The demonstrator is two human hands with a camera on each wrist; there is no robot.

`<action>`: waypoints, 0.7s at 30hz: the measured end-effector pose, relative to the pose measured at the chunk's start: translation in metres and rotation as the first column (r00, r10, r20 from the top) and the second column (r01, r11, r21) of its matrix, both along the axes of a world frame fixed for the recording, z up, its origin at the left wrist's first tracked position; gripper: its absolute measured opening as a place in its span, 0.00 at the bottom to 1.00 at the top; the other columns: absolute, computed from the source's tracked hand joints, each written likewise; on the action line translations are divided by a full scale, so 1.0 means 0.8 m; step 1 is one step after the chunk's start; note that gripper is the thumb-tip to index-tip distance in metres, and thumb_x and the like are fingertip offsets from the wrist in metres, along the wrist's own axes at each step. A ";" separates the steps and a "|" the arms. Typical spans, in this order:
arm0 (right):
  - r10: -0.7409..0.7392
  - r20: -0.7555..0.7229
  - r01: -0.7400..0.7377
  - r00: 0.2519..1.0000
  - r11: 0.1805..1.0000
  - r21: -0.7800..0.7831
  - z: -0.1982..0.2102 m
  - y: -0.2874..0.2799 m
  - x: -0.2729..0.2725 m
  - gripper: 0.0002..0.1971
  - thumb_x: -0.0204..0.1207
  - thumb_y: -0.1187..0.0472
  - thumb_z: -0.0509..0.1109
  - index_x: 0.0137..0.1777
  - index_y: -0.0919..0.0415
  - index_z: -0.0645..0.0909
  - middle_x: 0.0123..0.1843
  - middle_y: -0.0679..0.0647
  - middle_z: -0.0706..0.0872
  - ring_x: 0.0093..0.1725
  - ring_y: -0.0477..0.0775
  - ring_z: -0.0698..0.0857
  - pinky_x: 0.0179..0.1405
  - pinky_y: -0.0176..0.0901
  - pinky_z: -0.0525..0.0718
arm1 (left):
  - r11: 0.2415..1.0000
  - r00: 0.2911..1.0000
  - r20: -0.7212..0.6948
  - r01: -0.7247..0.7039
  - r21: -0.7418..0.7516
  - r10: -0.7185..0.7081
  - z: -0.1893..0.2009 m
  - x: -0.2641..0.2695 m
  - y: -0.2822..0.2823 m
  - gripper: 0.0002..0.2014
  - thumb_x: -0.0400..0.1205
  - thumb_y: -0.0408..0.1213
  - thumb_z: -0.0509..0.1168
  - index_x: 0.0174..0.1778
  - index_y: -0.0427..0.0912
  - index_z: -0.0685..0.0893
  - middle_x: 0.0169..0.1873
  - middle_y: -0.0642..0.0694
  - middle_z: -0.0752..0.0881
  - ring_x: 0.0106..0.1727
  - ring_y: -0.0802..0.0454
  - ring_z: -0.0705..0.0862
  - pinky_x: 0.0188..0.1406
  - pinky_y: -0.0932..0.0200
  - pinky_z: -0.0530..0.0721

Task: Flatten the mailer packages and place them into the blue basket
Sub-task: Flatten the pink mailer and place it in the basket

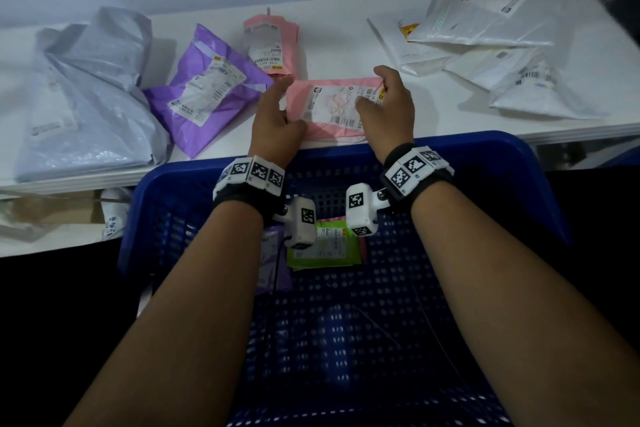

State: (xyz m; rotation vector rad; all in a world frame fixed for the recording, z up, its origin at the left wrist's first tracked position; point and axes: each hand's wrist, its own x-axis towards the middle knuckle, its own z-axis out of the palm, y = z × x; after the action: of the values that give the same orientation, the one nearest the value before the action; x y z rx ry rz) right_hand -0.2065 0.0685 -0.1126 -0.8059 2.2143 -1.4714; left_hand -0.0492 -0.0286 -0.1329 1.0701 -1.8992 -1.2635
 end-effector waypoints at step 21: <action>0.311 -0.452 -0.099 0.836 0.896 0.433 -0.021 -0.018 0.008 0.32 0.84 0.50 0.60 0.85 0.62 0.61 0.88 0.64 0.56 0.88 0.63 0.50 0.87 0.54 0.53 | 0.854 0.761 0.646 0.299 -0.426 0.056 -0.007 -0.019 0.016 0.32 0.83 0.42 0.49 0.86 0.44 0.59 0.86 0.41 0.59 0.87 0.43 0.55 0.86 0.39 0.54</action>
State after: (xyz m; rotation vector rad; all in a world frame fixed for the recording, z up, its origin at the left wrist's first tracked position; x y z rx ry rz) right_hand -0.2001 0.0545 -0.1293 -1.3633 2.5647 -0.7076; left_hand -0.0642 -0.0154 -0.1384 1.1709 -2.6590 -0.3710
